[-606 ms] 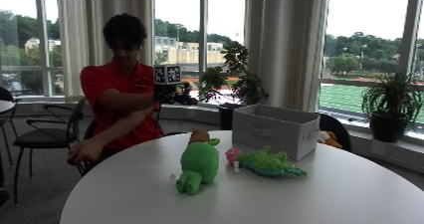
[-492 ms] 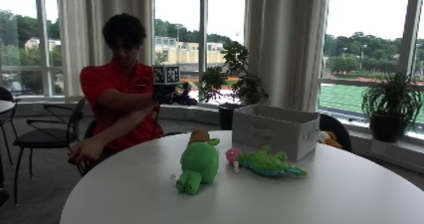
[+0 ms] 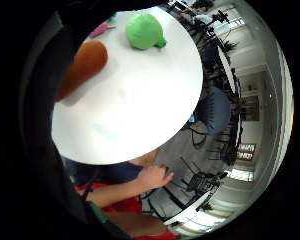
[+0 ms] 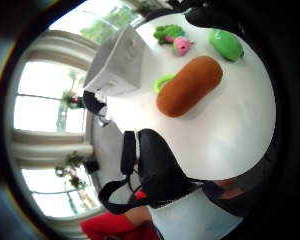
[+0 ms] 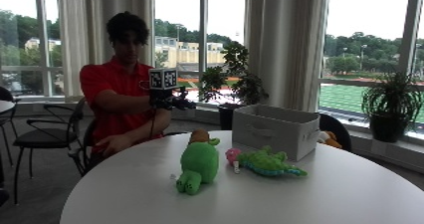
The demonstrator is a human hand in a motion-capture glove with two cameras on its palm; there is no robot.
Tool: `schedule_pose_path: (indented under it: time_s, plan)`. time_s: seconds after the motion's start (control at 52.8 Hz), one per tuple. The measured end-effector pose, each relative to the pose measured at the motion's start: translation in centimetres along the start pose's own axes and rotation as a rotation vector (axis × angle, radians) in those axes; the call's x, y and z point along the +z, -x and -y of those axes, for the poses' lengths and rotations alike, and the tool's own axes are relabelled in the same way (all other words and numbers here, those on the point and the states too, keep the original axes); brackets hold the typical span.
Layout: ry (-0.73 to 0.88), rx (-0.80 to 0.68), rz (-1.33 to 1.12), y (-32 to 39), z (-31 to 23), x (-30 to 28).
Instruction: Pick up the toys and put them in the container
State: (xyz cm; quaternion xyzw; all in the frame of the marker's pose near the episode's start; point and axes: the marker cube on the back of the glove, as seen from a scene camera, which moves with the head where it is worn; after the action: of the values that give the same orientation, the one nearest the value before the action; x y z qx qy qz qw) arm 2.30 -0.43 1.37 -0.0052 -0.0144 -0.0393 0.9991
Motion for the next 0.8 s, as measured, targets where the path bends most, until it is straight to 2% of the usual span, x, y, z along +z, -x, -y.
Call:
schedule_pose_path:
  time_s: [0.246, 0.36, 0.53, 0.625, 0.739, 0.795]
  plan:
    - [0.022, -0.109, 0.007, -2.0, 4.7, 3.7]
    - [-0.035, -0.219, 0.069, -1.7, 6.3, 6.2]
    - [-0.04, -0.322, -0.077, -0.8, 9.4, 8.4]
    - [-0.004, -0.366, -0.093, 1.1, 9.3, 8.9]
    - [-0.089, -0.386, -0.086, 1.4, 10.4, 9.2]
    - [-0.173, -0.354, -0.142, -0.5, 13.0, 9.0]
